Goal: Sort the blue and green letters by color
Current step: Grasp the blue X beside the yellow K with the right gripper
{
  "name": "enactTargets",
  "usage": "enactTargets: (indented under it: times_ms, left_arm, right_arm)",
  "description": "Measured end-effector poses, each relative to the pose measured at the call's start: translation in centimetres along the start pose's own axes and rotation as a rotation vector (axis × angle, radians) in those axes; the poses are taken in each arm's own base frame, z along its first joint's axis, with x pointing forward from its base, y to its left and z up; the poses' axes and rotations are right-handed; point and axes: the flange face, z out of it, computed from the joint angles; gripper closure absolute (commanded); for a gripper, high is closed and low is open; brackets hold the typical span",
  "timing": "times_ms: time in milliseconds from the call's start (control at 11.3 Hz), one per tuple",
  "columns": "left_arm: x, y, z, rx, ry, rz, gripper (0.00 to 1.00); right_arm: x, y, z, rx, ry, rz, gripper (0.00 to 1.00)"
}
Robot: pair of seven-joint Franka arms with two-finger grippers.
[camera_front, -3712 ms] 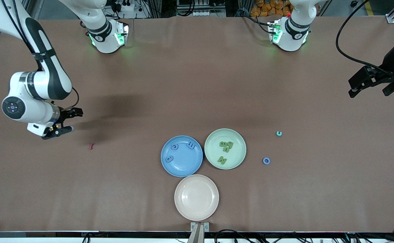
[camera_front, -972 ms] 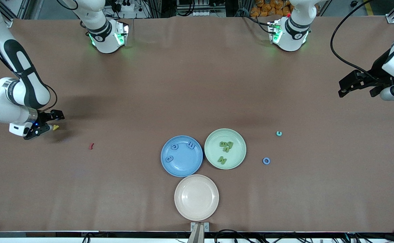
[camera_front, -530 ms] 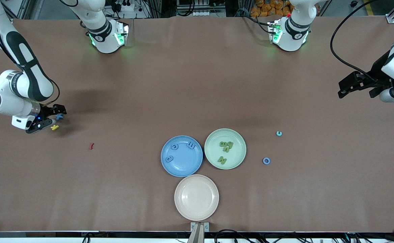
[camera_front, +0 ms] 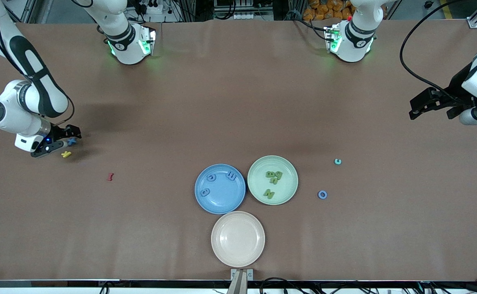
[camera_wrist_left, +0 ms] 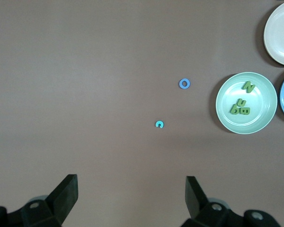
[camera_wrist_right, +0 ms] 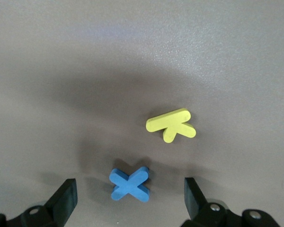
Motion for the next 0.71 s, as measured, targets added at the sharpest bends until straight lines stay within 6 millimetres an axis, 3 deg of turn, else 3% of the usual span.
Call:
enactTargets:
  times_ms: [265,353,442,530,707]
  left_arm:
    - [0.04,-0.02,0.08,0.0,-0.001,0.0,0.0]
    - [0.04,-0.02,0.08,0.0,-0.001,0.0,0.0]
    - [0.05,-0.04,0.09,0.0,-0.002,-0.001,0.0]
    - [0.06,-0.07,0.1,0.0,-0.002,-0.001,0.0]
    - [0.06,-0.07,0.11,0.0,-0.002,-0.001,0.0]
  right_arm:
    - [-0.11,-0.16,0.18,0.002,-0.001,0.007,0.03]
    - [-0.15,-0.21,0.23,0.003,-0.002,0.007,0.36]
    - [-0.18,-0.25,0.3,0.004,-0.003,0.007,0.88]
    - [-0.21,-0.29,0.36,0.006,-0.004,0.007,1.0]
    - [-0.19,-0.23,0.29,0.003,-0.001,0.007,1.0]
